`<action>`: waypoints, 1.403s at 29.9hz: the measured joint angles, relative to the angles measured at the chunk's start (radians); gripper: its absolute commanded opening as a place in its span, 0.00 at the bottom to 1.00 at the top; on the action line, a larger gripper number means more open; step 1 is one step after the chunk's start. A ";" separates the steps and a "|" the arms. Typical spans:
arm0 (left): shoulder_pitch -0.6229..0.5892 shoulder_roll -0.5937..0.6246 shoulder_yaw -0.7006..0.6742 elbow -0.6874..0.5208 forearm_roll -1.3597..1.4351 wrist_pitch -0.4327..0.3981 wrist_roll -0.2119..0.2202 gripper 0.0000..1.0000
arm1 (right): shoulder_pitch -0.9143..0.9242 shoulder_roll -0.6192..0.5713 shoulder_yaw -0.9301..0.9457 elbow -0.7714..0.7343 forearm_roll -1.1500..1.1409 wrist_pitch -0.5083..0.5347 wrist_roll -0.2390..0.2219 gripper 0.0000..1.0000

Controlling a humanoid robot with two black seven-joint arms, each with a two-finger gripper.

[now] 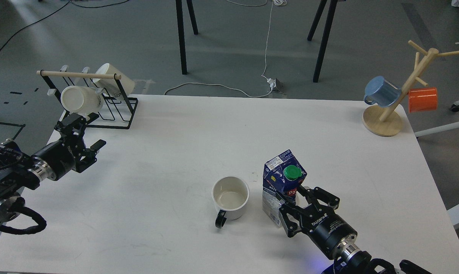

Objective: Place cup and milk with both arms
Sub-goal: 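Slide the milk carton with the right gripper toward the white mug, then open the right gripper and withdraw it from the carton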

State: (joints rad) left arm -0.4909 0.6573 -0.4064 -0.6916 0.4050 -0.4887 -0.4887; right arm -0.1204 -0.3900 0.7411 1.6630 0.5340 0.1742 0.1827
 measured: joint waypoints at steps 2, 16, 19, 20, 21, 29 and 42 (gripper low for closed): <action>0.000 0.003 0.000 0.001 0.000 0.000 0.000 0.95 | -0.003 -0.001 0.000 0.000 0.000 0.000 0.000 0.68; -0.004 0.004 0.002 0.000 0.000 0.000 0.000 0.95 | -0.030 -0.001 -0.034 0.006 -0.001 0.015 0.000 0.98; -0.009 0.004 0.001 0.000 -0.001 0.000 0.000 0.95 | -0.063 -0.004 -0.037 0.013 -0.001 0.021 0.000 0.98; -0.011 0.004 0.001 0.000 -0.001 0.000 0.000 0.95 | -0.077 -0.007 -0.037 0.016 -0.001 0.029 0.000 0.98; -0.013 0.004 0.000 0.000 -0.001 0.000 0.000 0.95 | -0.092 -0.011 -0.037 0.018 -0.001 0.042 0.000 0.98; -0.017 0.008 0.000 0.002 -0.001 0.000 0.000 0.96 | -0.209 -0.112 -0.027 0.038 -0.001 0.178 0.000 0.98; -0.016 -0.002 0.000 0.001 -0.001 0.000 0.000 0.96 | -0.352 -0.405 0.013 0.057 0.015 0.314 0.016 0.98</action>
State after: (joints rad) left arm -0.5069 0.6551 -0.4068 -0.6901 0.4038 -0.4887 -0.4887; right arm -0.4726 -0.7949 0.7537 1.7201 0.5488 0.4886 0.1987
